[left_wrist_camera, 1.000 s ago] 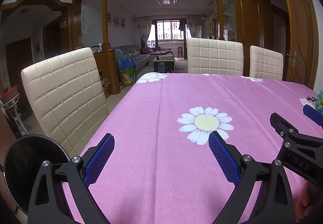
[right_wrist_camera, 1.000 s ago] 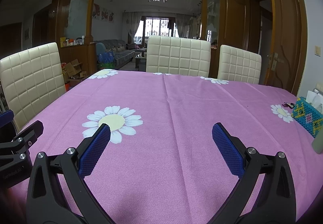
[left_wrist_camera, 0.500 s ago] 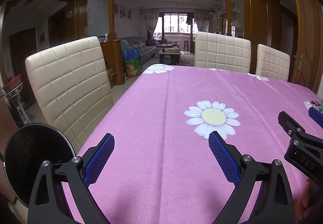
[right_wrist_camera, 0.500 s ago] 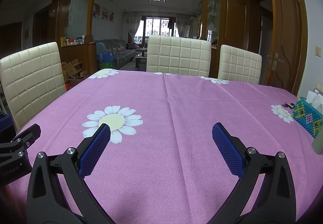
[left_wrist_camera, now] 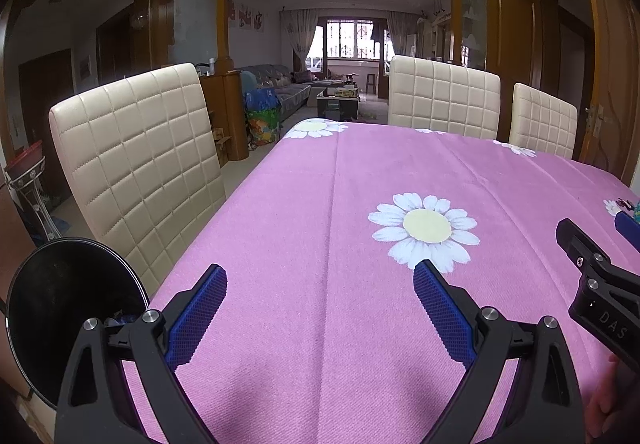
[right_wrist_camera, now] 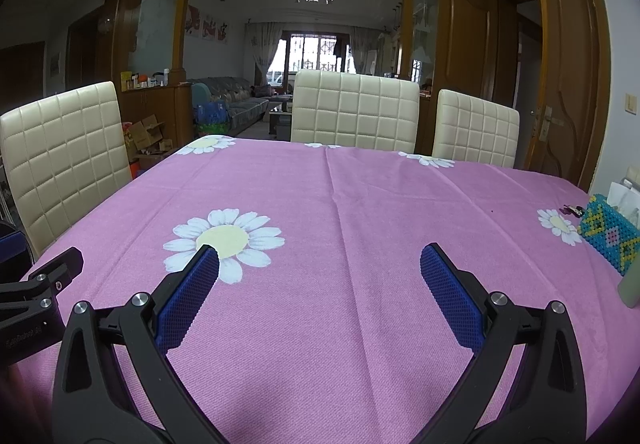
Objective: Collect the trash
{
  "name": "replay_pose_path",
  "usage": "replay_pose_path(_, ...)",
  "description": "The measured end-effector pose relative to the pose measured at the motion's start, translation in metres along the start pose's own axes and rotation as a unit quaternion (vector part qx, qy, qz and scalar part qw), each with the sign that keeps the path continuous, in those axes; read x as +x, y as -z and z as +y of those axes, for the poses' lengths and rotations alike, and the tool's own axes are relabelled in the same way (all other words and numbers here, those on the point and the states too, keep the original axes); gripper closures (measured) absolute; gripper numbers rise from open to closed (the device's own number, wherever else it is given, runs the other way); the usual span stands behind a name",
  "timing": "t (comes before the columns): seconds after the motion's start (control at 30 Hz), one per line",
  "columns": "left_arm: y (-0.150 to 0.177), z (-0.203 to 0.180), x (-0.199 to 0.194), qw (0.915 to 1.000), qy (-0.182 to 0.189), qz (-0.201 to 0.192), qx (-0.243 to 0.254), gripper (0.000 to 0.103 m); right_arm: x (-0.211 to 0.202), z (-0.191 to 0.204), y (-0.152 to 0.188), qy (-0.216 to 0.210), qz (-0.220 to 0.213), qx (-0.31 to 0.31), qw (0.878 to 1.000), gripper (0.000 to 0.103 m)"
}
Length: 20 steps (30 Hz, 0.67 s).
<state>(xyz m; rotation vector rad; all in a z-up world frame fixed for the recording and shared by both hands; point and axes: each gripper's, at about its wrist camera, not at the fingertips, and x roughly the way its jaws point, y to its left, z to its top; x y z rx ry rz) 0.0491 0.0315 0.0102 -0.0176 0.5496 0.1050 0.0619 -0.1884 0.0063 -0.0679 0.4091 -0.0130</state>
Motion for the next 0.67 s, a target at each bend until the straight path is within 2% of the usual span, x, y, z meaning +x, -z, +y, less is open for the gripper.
replay_pose_path(0.23,0.0002,-0.0016,-0.0017,1.0000,-0.005,-0.006,0.002,0.011,0.0009,-0.0001,0.0003,-0.001,0.001,0.000,1.000,0.004)
replay_pose_path(0.67,-0.0007,-0.0029,0.0054,0.9998,-0.013,0.012,0.005,0.011,0.0009,-0.0001,-0.0001,0.000,0.002,0.000,1.000,0.004)
